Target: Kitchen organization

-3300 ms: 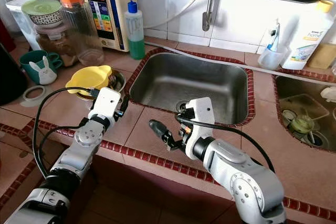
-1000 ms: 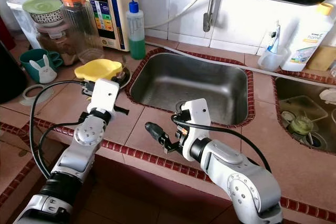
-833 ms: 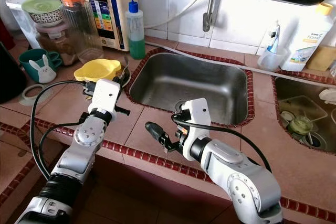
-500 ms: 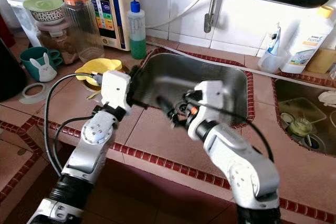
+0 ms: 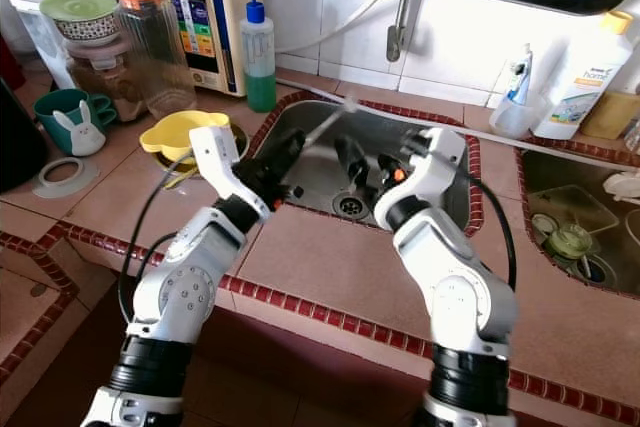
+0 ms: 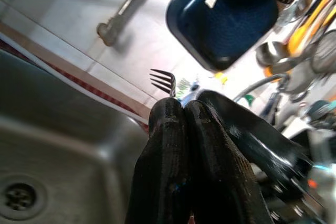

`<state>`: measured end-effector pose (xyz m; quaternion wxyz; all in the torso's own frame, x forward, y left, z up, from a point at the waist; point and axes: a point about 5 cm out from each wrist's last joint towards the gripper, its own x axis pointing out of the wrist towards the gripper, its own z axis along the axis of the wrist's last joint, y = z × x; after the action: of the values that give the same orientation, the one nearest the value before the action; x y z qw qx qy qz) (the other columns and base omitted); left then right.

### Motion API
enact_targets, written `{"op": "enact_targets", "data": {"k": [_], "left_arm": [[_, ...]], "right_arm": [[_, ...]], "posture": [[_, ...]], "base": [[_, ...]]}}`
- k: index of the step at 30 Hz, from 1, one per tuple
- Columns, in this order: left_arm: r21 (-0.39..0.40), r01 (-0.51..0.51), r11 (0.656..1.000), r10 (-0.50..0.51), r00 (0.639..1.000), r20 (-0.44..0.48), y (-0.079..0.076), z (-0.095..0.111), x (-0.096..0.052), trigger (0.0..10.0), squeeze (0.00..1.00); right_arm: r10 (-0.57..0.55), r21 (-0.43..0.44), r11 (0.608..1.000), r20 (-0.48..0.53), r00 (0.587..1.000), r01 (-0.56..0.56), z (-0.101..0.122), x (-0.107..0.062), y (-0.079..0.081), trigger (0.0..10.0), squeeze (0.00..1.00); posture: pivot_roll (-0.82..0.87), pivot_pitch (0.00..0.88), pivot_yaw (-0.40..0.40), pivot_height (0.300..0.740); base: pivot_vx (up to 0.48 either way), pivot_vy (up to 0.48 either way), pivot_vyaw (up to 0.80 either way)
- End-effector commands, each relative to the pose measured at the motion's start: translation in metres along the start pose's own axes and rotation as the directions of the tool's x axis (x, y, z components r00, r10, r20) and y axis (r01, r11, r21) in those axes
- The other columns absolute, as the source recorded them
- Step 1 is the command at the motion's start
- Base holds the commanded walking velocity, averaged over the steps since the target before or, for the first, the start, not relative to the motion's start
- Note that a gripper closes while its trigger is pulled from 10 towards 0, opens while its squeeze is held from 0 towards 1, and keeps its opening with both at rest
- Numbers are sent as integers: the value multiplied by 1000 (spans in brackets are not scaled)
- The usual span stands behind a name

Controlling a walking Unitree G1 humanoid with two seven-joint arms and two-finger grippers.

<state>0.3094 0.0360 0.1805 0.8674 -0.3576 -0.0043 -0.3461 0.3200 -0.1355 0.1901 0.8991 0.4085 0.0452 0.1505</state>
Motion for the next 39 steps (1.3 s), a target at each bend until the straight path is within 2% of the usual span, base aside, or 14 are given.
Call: {"op": "enact_targets", "data": {"k": [1,3,9,11,13,21,25,26,27,39], "left_arm": [[-35,41,999,-41,999,17,-7,6,0,10000,0],[-88,57,994,-56,998,20,-10,6,0,10000,0],[-141,62,988,-60,998,24,-12,8,0,10000,0],[-143,73,987,-73,997,6,-12,8,-1,10000,0],[-182,88,979,-91,996,-9,-14,6,-2,10000,0],[-192,96,977,-106,994,-41,-19,1,-3,10000,0],[-196,91,976,-102,994,-44,-18,1,-4,10000,0],[-197,90,976,-101,994,-44,-18,2,-4,10000,0],[-198,87,976,-98,994,-44,-17,2,-5,10000,0],[-193,77,978,-89,995,-50,-15,3,-6,10000,0]], "right_arm": [[-19,98,995,33,999,15,6,3,-4,10000,0],[-26,176,984,36,999,19,4,6,-5,10000,0],[-23,240,971,21,1000,17,-1,10,-1,10000,0],[-23,240,971,21,1000,17,-1,11,0,10000,0],[-5,263,965,23,1000,-1,-1,13,2,10000,0],[44,254,966,26,999,-49,0,20,11,10000,0],[39,256,966,21,999,-43,-2,21,11,10000,0],[35,257,966,20,999,-39,-2,21,10,4588,0],[30,260,965,21,999,-34,-3,21,9,0,0],[15,254,967,43,999,-25,0,21,5,0,0]], "posture": [[133,0,-31,740],[136,0,-33,740],[135,0,-33,740],[135,0,-33,740],[134,0,-32,740],[134,0,-31,740],[139,0,-33,740],[140,0,-33,740],[141,0,-33,740],[140,0,-27,740]], "base": [[0,0,0],[0,0,0],[0,0,0],[0,0,0],[0,0,0],[0,0,0],[0,0,0],[0,0,0],[0,0,0],[0,0,0]]}}
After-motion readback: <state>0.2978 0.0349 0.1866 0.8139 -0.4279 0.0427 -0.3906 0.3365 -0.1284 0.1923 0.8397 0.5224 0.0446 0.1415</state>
